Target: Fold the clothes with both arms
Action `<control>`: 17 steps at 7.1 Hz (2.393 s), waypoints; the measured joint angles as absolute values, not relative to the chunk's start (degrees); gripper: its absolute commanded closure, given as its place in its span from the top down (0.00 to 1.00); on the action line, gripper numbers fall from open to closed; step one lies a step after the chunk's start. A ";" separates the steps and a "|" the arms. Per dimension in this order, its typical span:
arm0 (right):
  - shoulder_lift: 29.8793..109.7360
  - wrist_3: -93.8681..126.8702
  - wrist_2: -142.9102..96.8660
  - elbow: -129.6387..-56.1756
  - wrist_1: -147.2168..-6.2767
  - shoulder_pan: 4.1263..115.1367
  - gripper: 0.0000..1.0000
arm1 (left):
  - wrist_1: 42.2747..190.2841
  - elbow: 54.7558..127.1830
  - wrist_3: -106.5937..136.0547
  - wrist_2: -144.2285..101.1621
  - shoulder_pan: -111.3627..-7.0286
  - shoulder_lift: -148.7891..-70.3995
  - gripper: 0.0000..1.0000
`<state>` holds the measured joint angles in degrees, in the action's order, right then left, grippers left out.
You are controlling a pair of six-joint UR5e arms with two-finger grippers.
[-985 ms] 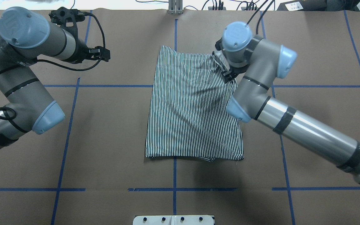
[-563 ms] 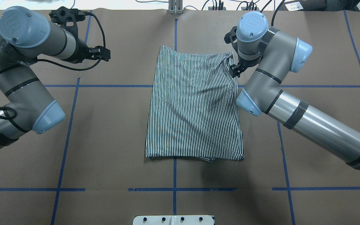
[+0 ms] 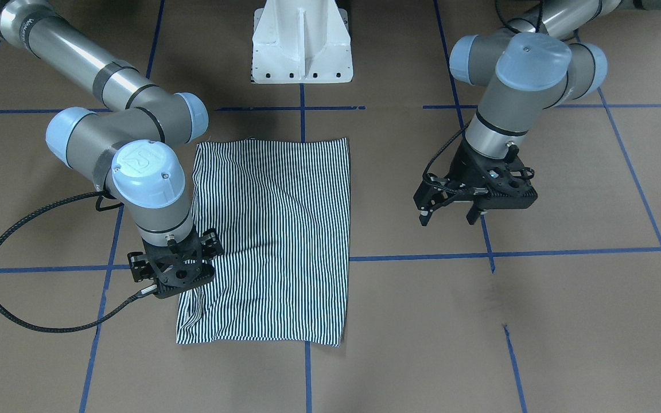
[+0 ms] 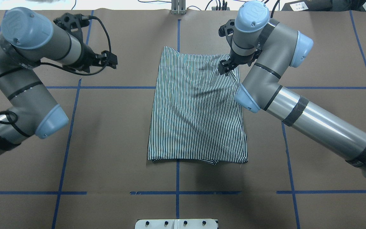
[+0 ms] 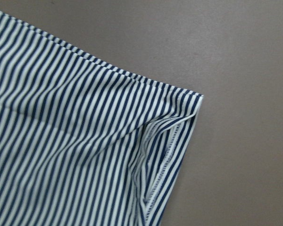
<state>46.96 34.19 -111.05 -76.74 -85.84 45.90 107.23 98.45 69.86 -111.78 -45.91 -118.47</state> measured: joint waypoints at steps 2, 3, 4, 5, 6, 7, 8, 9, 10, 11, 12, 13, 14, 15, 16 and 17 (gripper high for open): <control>48.81 41.45 -116.28 -80.74 -85.35 46.13 1.00 | 107.01 100.25 87.10 -110.93 -35.93 -118.74 1.00; 51.60 44.57 -118.62 -84.84 -85.42 46.18 1.00 | 106.74 100.58 95.19 -108.26 -30.25 -119.26 0.99; 54.21 47.31 -119.87 -88.54 -85.55 46.21 1.00 | 106.48 100.36 100.89 -106.24 -26.04 -119.80 0.97; 55.66 49.12 -120.35 -90.60 -85.64 46.21 1.00 | 106.34 99.60 104.41 -104.76 -23.56 -120.35 0.96; 56.24 49.91 -120.51 -91.40 -85.67 46.20 1.00 | 106.16 98.71 106.55 -103.83 -22.44 -120.83 0.95; 56.48 50.23 -120.56 -91.74 -85.69 46.21 1.00 | 105.75 98.17 107.90 -103.40 -21.80 -121.15 0.94; 56.56 50.35 -120.58 -91.91 -85.69 46.22 1.00 | 105.13 97.94 108.54 -103.20 -21.39 -121.48 0.93; 56.58 50.39 -120.58 -91.98 -85.69 46.26 1.00 | 104.44 97.87 108.79 -103.13 -21.07 -121.84 0.93; 56.60 50.40 -120.58 -92.00 -85.68 46.28 1.00 | 104.09 97.81 108.88 -103.11 -20.81 -122.02 0.92; 56.60 50.38 -120.59 -92.02 -85.64 46.30 1.00 | 103.96 97.72 108.94 -103.10 -20.60 -122.11 0.91; 56.60 50.37 -120.59 -92.02 -85.60 46.31 1.00 | 103.91 97.47 108.97 -103.10 -20.53 -122.31 0.91; 56.60 50.36 -120.61 -92.02 -85.51 46.31 1.00 | 103.89 96.86 108.98 -103.10 -20.51 -122.80 0.90; 56.60 50.36 -120.64 -92.02 -85.42 46.31 1.00 | 103.89 96.23 108.98 -103.07 -20.49 -123.25 0.87; 56.63 50.36 -120.66 -92.02 -85.37 46.32 1.00 | 103.89 95.90 108.98 -103.04 -20.49 -123.46 0.81; 56.66 50.36 -120.67 -92.02 -85.35 46.32 1.00 | 103.87 95.78 108.98 -103.02 -20.53 -123.51 0.68; 56.67 50.36 -120.67 -92.02 -85.34 46.32 1.00 | 103.76 95.78 108.98 -103.01 -20.55 -123.50 0.40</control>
